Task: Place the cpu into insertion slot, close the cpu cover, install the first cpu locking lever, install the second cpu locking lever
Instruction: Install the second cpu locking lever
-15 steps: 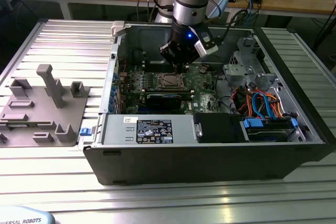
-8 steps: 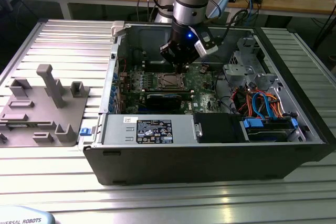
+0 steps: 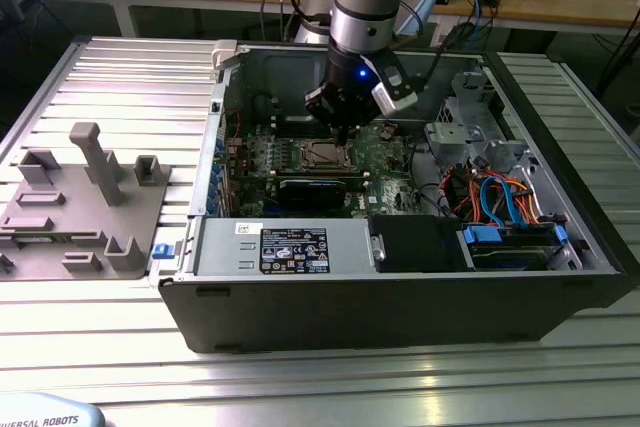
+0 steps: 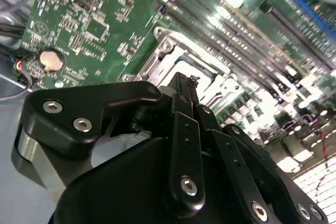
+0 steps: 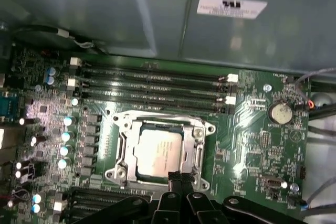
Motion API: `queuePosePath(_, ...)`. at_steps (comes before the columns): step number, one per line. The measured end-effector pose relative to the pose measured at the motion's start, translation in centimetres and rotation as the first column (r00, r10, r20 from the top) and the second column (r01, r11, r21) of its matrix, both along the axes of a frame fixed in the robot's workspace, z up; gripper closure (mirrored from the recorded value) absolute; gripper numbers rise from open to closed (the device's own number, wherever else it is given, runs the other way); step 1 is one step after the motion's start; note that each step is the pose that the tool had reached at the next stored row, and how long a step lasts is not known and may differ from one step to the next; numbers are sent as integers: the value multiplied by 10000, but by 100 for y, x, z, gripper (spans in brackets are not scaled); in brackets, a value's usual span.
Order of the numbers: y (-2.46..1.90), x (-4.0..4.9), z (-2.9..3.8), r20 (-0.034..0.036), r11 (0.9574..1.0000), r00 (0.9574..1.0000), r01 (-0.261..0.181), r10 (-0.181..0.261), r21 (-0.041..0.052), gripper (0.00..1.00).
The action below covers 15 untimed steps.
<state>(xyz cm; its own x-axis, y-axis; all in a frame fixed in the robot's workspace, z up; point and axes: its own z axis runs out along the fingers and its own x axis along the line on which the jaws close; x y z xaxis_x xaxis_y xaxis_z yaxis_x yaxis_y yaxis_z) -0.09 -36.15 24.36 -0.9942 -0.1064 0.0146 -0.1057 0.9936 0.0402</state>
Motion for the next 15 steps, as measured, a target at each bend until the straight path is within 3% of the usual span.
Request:
queuePosePath(1, -28, 0, -1, 0, 10000, 10000, 0, 0, 2, 89)
queuePosePath(3, -130, 0, -3, 0, 10000, 10000, 0, 0, 68, 89)
queuePosePath(4, -180, 0, -5, 0, 9999, 10000, 1, -1, 173, 89)
queuePosePath(6, -233, -1, -9, 1, 9992, 10000, 1, -1, 388, 89)
queuePosePath(7, -271, -1, -14, 0, 9983, 10000, 0, 0, 583, 89)
queuePosePath(9, -325, -5, -22, 1, 9968, 10000, 0, 0, 800, 89)
queuePosePath(10, -354, -15, -30, 0, 9963, 10000, 1, -1, 862, 89)
queuePosePath(15, -442, -81, -58, 0, 9952, 10000, 0, 1, 978, 89)
